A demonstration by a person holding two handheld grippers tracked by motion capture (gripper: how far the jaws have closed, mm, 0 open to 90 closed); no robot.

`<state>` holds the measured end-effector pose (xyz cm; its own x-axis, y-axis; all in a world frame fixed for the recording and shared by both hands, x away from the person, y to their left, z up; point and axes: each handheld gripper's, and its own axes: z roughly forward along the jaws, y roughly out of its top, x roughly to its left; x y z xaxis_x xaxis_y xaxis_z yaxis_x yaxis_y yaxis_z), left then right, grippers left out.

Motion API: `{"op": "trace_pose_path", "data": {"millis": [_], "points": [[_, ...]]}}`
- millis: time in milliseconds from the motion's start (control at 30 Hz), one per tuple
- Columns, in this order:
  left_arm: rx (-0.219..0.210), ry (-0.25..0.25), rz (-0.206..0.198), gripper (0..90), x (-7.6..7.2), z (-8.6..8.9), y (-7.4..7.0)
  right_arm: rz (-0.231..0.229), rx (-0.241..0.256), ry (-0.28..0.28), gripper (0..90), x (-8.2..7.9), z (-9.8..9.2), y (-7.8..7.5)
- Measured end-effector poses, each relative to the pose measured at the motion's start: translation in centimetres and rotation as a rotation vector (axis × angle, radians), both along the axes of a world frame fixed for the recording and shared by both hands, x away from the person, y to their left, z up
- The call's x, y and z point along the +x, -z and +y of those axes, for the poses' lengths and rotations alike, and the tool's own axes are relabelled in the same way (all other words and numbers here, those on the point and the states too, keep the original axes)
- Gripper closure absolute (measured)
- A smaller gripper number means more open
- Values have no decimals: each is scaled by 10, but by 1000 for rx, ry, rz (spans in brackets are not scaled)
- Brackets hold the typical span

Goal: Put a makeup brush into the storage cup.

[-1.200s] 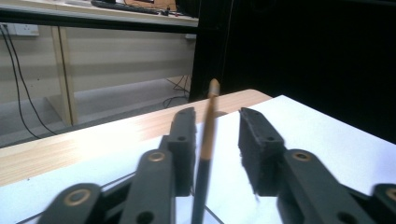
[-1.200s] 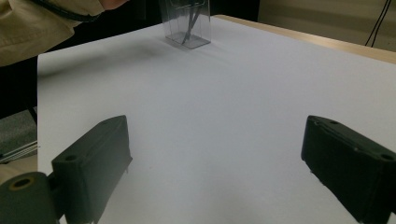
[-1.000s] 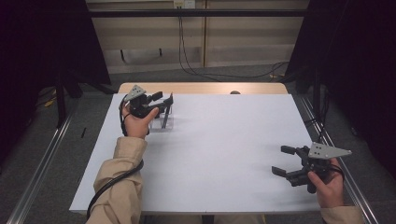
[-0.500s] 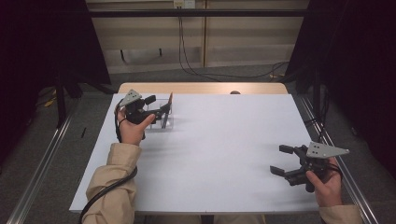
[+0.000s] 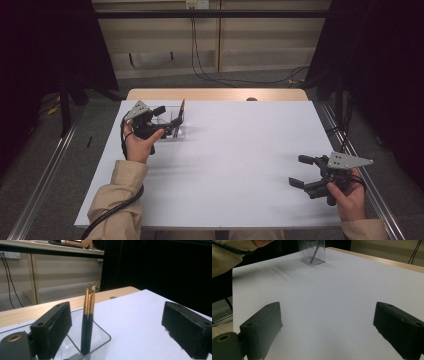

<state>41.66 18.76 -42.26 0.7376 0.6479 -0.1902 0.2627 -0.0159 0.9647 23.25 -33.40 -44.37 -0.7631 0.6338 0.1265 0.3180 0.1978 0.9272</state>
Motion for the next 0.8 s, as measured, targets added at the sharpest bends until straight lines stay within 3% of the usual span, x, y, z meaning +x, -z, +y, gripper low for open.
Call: {"op": "trace_pose_path", "data": {"millis": [167,267,500,633,800], "points": [[-2,20,-3,49,-5,1,0,2,0,1,81,0,0,0],[27,45,-9,41,-9,2,1,3,1,1,81,0,0,0],[-17,65,5,23,-17,4,0,-2,0,3,81,0,0,0],[-3,90,6,12,-22,5,-1,-3,1,3,81,0,0,0],[-28,107,-3,8,-28,6,-2,2,-1,3,81,0,0,0]]}}
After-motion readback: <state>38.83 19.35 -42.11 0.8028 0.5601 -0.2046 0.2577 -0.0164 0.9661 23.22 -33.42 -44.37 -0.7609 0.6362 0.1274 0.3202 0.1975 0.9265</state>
